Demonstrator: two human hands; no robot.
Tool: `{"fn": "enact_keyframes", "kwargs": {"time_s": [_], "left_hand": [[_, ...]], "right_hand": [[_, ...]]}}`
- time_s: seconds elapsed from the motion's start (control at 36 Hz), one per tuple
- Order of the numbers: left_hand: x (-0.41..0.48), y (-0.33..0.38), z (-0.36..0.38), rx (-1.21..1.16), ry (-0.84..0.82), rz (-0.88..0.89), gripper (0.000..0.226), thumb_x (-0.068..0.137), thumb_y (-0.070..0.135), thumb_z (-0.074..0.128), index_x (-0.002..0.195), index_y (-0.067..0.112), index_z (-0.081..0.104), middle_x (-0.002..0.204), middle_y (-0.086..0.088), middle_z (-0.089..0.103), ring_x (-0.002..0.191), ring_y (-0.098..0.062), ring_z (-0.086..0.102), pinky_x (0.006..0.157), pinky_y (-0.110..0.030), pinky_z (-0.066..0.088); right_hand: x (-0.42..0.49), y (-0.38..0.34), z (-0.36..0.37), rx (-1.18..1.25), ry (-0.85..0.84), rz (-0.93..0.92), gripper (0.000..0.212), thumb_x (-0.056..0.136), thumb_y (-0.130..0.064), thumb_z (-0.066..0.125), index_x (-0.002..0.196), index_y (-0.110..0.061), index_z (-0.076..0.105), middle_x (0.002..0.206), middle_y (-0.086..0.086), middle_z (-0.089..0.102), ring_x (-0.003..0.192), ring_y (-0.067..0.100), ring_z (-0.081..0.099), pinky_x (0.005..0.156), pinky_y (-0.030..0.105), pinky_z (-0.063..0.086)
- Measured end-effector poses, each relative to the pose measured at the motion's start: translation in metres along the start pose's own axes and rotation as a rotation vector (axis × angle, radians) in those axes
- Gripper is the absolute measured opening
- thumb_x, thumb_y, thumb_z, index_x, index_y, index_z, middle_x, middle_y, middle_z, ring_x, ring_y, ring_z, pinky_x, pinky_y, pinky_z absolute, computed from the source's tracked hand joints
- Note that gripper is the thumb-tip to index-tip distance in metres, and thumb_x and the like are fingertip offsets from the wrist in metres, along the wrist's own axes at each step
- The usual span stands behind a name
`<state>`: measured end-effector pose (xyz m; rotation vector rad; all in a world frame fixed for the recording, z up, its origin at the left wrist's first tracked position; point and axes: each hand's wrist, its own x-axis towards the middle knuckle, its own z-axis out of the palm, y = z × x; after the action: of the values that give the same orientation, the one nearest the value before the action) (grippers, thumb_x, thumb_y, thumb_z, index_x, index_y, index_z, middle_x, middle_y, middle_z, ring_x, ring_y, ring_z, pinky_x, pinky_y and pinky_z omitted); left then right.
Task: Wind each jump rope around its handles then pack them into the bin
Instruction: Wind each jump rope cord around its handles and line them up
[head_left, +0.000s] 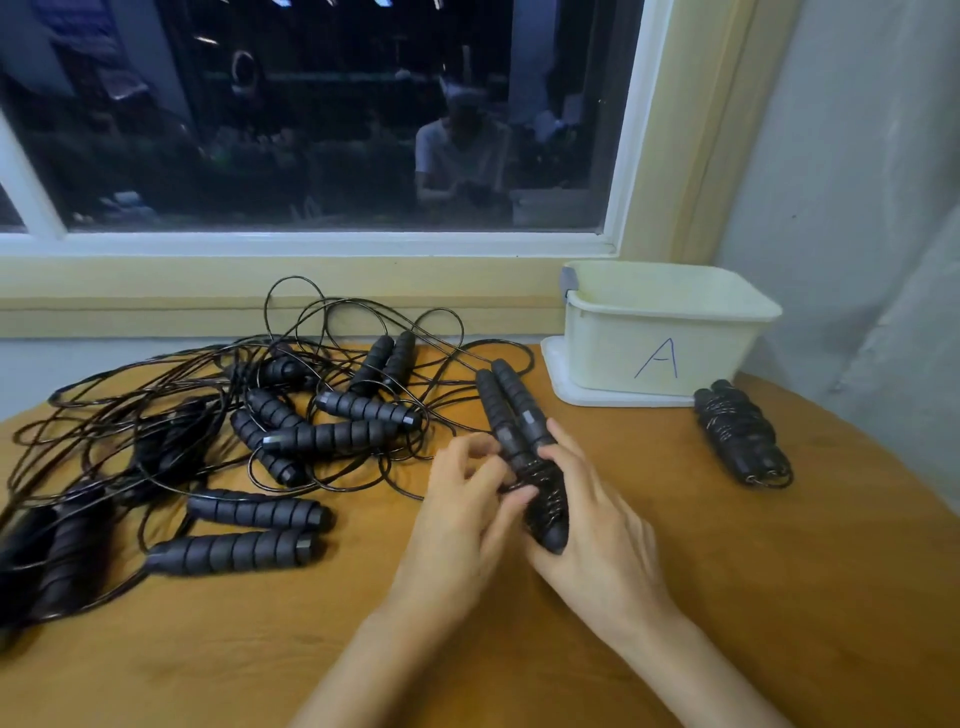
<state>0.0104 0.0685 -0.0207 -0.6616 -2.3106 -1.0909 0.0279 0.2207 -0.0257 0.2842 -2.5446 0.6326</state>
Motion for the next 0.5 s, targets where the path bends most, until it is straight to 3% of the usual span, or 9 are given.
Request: {"fn": "enact_keyframes", "kwargs": {"time_s": [0.06, 0.11, 0.19, 0.25, 0.31, 0.42, 0.5], "left_hand": [[-0.005, 0.011, -0.007, -0.230, 0.046, -0.202, 0.023, 0.094, 0.045, 0.053, 0.080, 0.027, 0.057, 0.122, 0.013, 0.050, 0.122, 0.000, 0.048, 0.093, -0.010, 0.040], [-0.008, 0.019, -0.014, -0.526, 0.065, -0.424, 0.037, 0.095, 0.040, 0.061, 0.084, 0.005, 0.066, 0.125, 0.008, 0.057, 0.121, -0.003, 0.054, 0.095, -0.022, 0.049], [-0.010, 0.030, -0.025, -0.850, 0.095, -0.607, 0.044, 0.091, 0.023, 0.061, 0.095, -0.021, 0.059, 0.109, 0.000, 0.071, 0.096, -0.010, 0.068, 0.080, -0.027, 0.057], [-0.010, 0.036, -0.034, -0.916, 0.117, -0.655, 0.036, 0.089, 0.018, 0.062, 0.087, -0.018, 0.064, 0.086, -0.003, 0.071, 0.079, -0.012, 0.066, 0.067, -0.024, 0.056], [-0.011, 0.038, -0.042, -0.929, 0.126, -0.693, 0.025, 0.088, 0.017, 0.064, 0.083, -0.007, 0.070, 0.076, -0.005, 0.069, 0.074, -0.015, 0.064, 0.065, -0.025, 0.056], [-0.008, 0.041, -0.057, -0.920, 0.080, -0.727, 0.042, 0.081, 0.024, 0.067, 0.093, -0.017, 0.066, 0.083, -0.013, 0.072, 0.080, -0.021, 0.067, 0.072, -0.031, 0.057], [-0.005, 0.045, -0.067, -0.924, 0.051, -0.721, 0.042, 0.077, 0.026, 0.067, 0.092, -0.013, 0.069, 0.087, -0.015, 0.074, 0.079, -0.023, 0.069, 0.070, -0.028, 0.057]], "right_hand": [[-0.007, -0.005, -0.005, 0.001, 0.012, -0.044, 0.083, 0.070, -0.041, 0.081, 0.137, -0.038, 0.031, 0.159, -0.030, 0.018, 0.103, 0.019, 0.066, 0.065, 0.036, 0.058], [-0.014, -0.012, -0.011, 0.003, 0.038, -0.082, 0.086, 0.067, -0.038, 0.083, 0.139, -0.037, 0.036, 0.158, -0.029, 0.023, 0.100, 0.016, 0.066, 0.061, 0.031, 0.057], [-0.023, -0.018, -0.017, 0.007, 0.059, -0.145, 0.089, 0.064, -0.033, 0.085, 0.142, -0.033, 0.042, 0.156, -0.024, 0.031, 0.097, 0.013, 0.065, 0.058, 0.026, 0.056], [-0.028, -0.020, -0.020, -0.003, 0.077, -0.202, 0.088, 0.064, -0.030, 0.084, 0.143, -0.029, 0.045, 0.156, -0.021, 0.034, 0.096, 0.011, 0.061, 0.057, 0.023, 0.055], [-0.033, -0.023, -0.023, -0.007, 0.090, -0.250, 0.088, 0.065, -0.027, 0.084, 0.144, -0.027, 0.046, 0.155, -0.018, 0.038, 0.094, 0.009, 0.058, 0.057, 0.020, 0.054], [-0.039, -0.029, -0.026, 0.034, 0.130, -0.282, 0.087, 0.065, -0.025, 0.085, 0.144, -0.025, 0.048, 0.153, -0.014, 0.042, 0.097, 0.011, 0.060, 0.062, 0.019, 0.054], [-0.040, -0.032, -0.028, 0.067, 0.176, -0.307, 0.087, 0.066, -0.022, 0.085, 0.144, -0.024, 0.047, 0.152, -0.013, 0.043, 0.100, 0.014, 0.062, 0.068, 0.022, 0.057]]}}
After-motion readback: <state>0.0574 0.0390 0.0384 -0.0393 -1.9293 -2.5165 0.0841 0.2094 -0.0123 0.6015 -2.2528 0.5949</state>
